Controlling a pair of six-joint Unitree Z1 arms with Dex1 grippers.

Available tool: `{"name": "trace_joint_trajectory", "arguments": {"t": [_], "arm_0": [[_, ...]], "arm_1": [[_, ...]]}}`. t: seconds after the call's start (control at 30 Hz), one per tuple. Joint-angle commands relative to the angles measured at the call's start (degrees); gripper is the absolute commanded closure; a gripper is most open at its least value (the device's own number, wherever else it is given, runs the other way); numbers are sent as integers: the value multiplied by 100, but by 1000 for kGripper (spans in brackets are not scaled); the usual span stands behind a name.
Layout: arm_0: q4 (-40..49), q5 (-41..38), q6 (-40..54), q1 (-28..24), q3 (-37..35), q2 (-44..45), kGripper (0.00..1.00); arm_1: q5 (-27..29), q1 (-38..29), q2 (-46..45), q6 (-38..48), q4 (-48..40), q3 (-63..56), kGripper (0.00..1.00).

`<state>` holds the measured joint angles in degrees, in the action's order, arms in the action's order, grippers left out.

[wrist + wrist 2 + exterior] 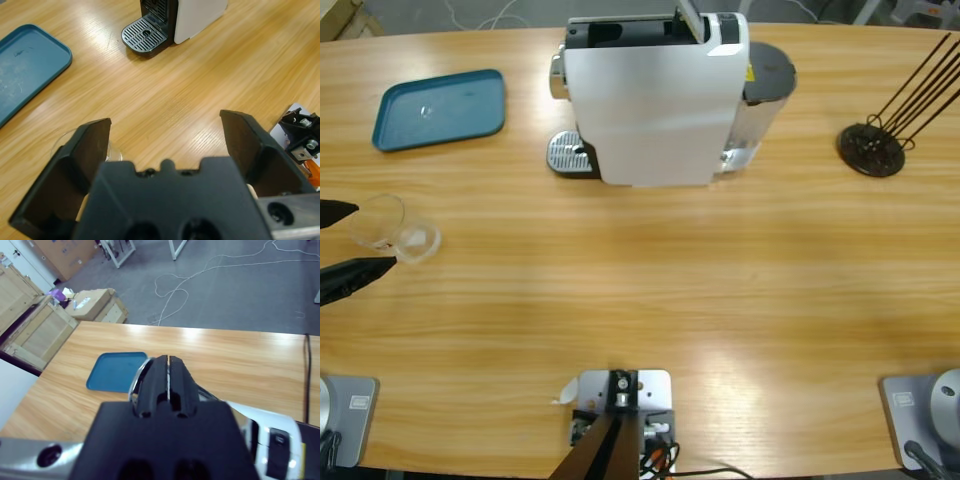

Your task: Pour coffee

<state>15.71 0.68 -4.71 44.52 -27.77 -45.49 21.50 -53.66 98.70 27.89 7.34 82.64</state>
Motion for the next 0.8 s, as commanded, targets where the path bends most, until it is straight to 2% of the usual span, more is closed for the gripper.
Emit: {"name": "trace_joint_trajectory", "arguments": {"t": [0.03,0.33,0.8], "arm_0": [[2,-87,-77,-58,210,200,55],[28,-59,-73,-58,210,277,55],[25,-61,-73,-58,201,221,55]], "arm_1": [[-327,-277,987,174,-140,-240,1000],[-931,-303,1586,343,-574,-783,1000],[-1077,-277,2236,642,-541,-1286,1000]]}}
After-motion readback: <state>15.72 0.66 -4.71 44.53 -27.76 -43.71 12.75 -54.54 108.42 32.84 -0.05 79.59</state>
